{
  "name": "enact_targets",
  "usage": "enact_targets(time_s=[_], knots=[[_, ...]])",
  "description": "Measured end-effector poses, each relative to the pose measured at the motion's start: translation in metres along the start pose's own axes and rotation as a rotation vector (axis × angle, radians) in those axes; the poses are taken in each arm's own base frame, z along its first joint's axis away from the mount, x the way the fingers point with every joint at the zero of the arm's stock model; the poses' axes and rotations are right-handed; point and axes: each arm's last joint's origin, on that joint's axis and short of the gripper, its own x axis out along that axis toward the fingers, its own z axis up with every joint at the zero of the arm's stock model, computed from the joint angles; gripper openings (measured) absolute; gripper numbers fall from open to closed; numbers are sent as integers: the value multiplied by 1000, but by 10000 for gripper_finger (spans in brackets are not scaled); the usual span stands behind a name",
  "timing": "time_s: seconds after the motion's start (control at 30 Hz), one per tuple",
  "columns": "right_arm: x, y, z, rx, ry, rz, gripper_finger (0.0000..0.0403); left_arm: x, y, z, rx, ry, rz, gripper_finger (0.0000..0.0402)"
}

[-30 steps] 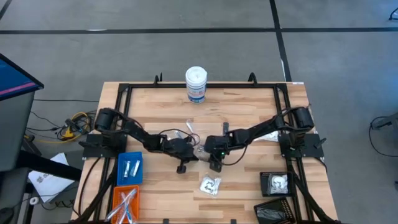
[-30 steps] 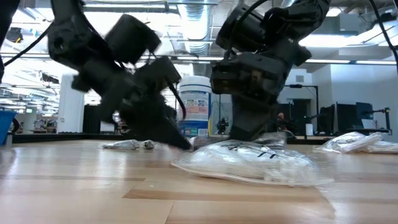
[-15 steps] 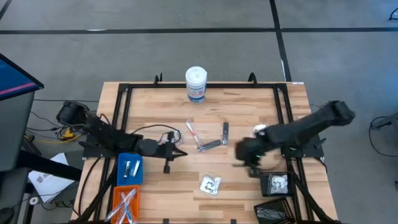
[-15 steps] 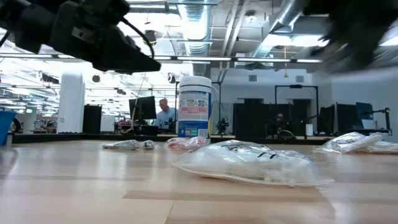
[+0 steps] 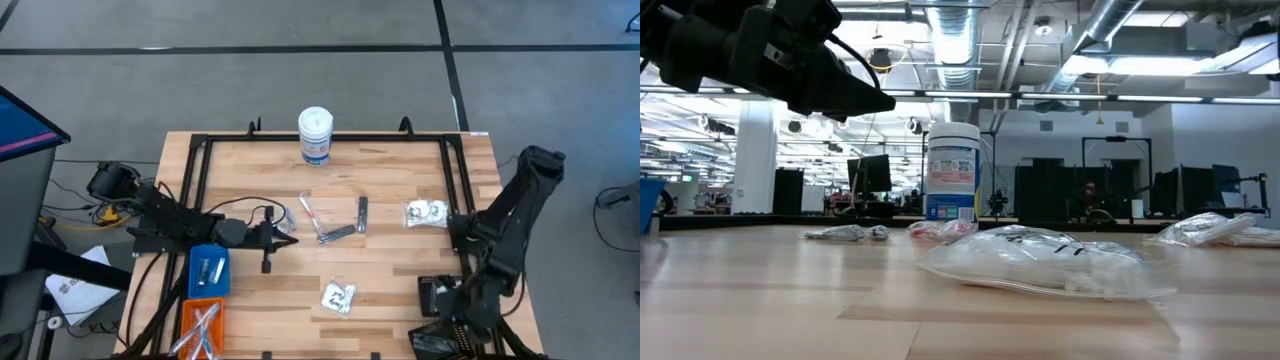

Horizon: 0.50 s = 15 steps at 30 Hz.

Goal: Pick & Place Travel size toiletries
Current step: Put the black comb into the bottom black bin

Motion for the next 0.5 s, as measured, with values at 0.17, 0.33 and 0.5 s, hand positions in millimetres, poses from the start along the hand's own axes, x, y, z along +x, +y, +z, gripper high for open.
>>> enact_targets(time_s=[0.17,0.33,0.5], knots=[[32,-14,-11,89,21,31,5,0,0,1,-3,-7,0,0],[41,-22,-10,115,49,98,5,0,1,1,-5,-10,5,0],[41,-26,-4,143,30,100,13,1,1,1,-4,-9,5,0]])
